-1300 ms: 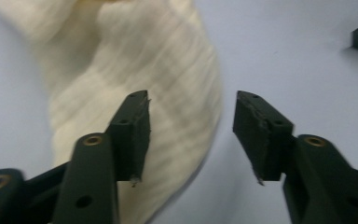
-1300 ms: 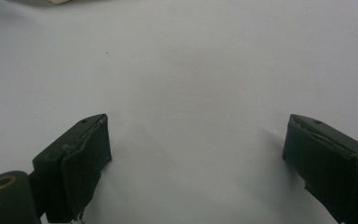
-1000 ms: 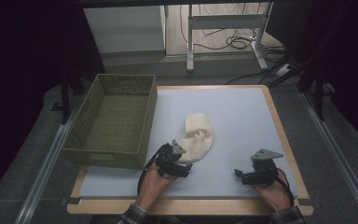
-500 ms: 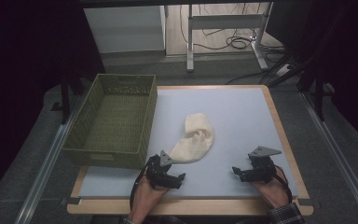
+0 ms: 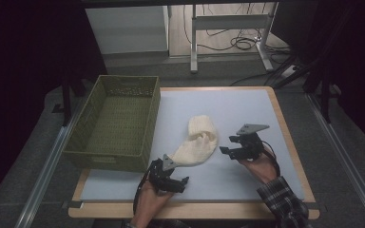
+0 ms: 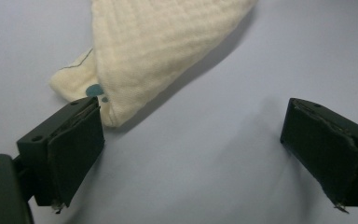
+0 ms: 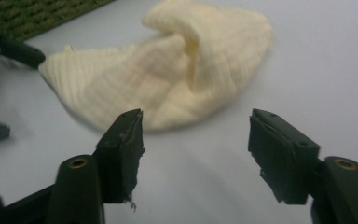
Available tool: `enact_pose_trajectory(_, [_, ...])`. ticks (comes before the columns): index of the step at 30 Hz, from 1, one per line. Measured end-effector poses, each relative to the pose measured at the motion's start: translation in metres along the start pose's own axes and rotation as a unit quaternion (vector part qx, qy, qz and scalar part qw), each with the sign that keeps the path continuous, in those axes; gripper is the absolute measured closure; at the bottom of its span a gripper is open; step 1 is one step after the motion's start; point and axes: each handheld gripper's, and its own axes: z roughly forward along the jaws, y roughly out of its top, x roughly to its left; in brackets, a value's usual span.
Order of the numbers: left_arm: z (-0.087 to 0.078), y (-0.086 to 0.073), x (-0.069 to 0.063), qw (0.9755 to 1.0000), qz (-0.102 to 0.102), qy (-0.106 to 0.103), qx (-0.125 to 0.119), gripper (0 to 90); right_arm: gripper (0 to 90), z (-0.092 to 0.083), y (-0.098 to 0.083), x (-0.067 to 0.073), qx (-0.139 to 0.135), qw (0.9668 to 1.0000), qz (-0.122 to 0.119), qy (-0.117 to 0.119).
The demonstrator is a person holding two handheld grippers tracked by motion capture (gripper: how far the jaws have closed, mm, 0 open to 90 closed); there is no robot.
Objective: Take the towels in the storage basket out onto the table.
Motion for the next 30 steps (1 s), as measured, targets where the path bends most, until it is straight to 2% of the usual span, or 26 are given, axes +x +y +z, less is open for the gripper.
enact_pose_trajectory(1, [0.0, 0.0, 0.0, 1.0, 0.0, 0.0, 0.0, 5.9, 37.5, 0.0, 0.0, 0.0, 0.0, 1.0, 0.0, 0.0])
enact_pose_trajectory(5, [0.0, 0.0, 0.0, 1.0, 0.0, 0.0, -0.001, 6.0, 45.2, 0.022, 0.026, 0.001, 0.001, 0.9997, -0.013, 0.02])
enact_pose_trajectory(8, [0.0, -0.001, 0.0, 1.0, 0.0, 0.0, -0.002, 6.0, 45.9, 0.042, 0.048, 0.007, 0.008, 0.9991, -0.035, 0.024])
enact_pose_trajectory(9, [0.0, -0.001, 0.0, 1.0, 0.0, 0.001, -0.002, 6.0, 45.9, 0.042, 0.048, 0.007, 0.008, 0.9991, -0.035, 0.024])
enact_pose_trajectory(10, [0.0, -0.001, 0.0, 1.0, 0.0, 0.001, -0.003, 6.1, 45.8, 0.054, 0.058, 0.01, 0.013, 0.9986, -0.046, 0.023])
enact_pose_trajectory(11, [0.0, -0.001, 0.0, 1.0, 0.0, 0.001, -0.003, 6.1, 45.8, 0.054, 0.058, 0.01, 0.013, 0.9986, -0.046, 0.023])
enact_pose_trajectory(12, [0.0, -0.001, 0.0, 1.0, 0.0, 0.0, -0.003, 6.1, 43.7, 0.065, 0.066, 0.013, 0.016, 0.998, -0.058, 0.019])
enact_pose_trajectory(14, [0.0, -0.001, 0.0, 1.0, 0.0, 0.001, -0.004, 6.1, 42.7, 0.069, 0.069, 0.014, 0.017, 0.9978, -0.062, 0.019])
enact_pose_trajectory(16, [0.0, -0.001, 0.0, 1.0, -0.001, 0.001, -0.004, 6.1, 39.6, 0.082, 0.075, 0.018, 0.02, 0.9971, -0.072, 0.015])
enact_pose_trajectory(17, [0.0, -0.001, 0.0, 1.0, -0.001, 0.001, -0.004, 6.1, 39.6, 0.094, 0.077, 0.02, 0.032, 0.9959, -0.084, 0.003])
enact_pose_trajectory(18, [0.0, -0.001, 0.0, 1.0, -0.002, 0.001, -0.004, 6.1, 40.0, 0.1, 0.077, 0.021, 0.039, 0.995, -0.091, -0.007])
enact_pose_trajectory(19, [0.0, -0.001, 0.0, 1.0, -0.002, 0.0, -0.005, 6.1, 40.0, 0.1, 0.077, 0.021, 0.039, 0.995, -0.091, -0.007])
enact_pose_trajectory(20, [-0.001, -0.001, 0.0, 1.0, -0.001, 0.001, -0.004, 6.1, 47.0, 0.108, 0.076, 0.023, 0.052, 0.9926, -0.103, -0.038])
enact_pose_trajectory(21, [-0.001, -0.001, 0.0, 1.0, -0.001, 0.001, -0.004, 6.2, 47.0, 0.108, 0.076, 0.023, 0.052, 0.9926, -0.103, -0.038])
enact_pose_trajectory(22, [-0.001, -0.002, 0.0, 1.0, 0.0, 0.001, -0.003, 6.2, 61.9, 0.112, 0.074, 0.023, 0.06, 0.9901, -0.113, -0.059])
enact_pose_trajectory(23, [-0.001, -0.002, 0.0, 1.0, 0.0, 0.001, -0.003, 6.2, 61.9, 0.112, 0.074, 0.023, 0.06, 0.9901, -0.113, -0.059])
enact_pose_trajectory(25, [-0.001, -0.002, 0.0, 1.0, -0.001, 0.001, -0.004, 6.3, 75.1, 0.111, 0.073, 0.023, 0.061, 0.9893, -0.113, -0.069])
enact_pose_trajectory(26, [-0.001, -0.002, 0.0, 1.0, 0.0, 0.001, -0.003, 6.2, 84.5, 0.105, 0.073, 0.022, 0.052, 0.9905, -0.105, -0.072])
enact_pose_trajectory(28, [-0.001, -0.002, 0.0, 1.0, -0.002, 0.0, -0.005, 6.2, 85.6, 0.102, 0.074, 0.021, 0.046, 0.9917, -0.098, -0.07])
enact_pose_trajectory(29, [-0.001, -0.002, 0.0, 1.0, 0.0, 0.001, -0.004, 6.3, 86.0, 0.096, 0.075, 0.019, 0.038, 0.9926, -0.094, -0.067])
enact_pose_trajectory(30, [-0.001, -0.002, 0.0, 1.0, 0.0, 0.001, -0.005, 6.3, 86.1, 0.082, 0.077, 0.015, 0.021, 0.9948, -0.079, -0.061])
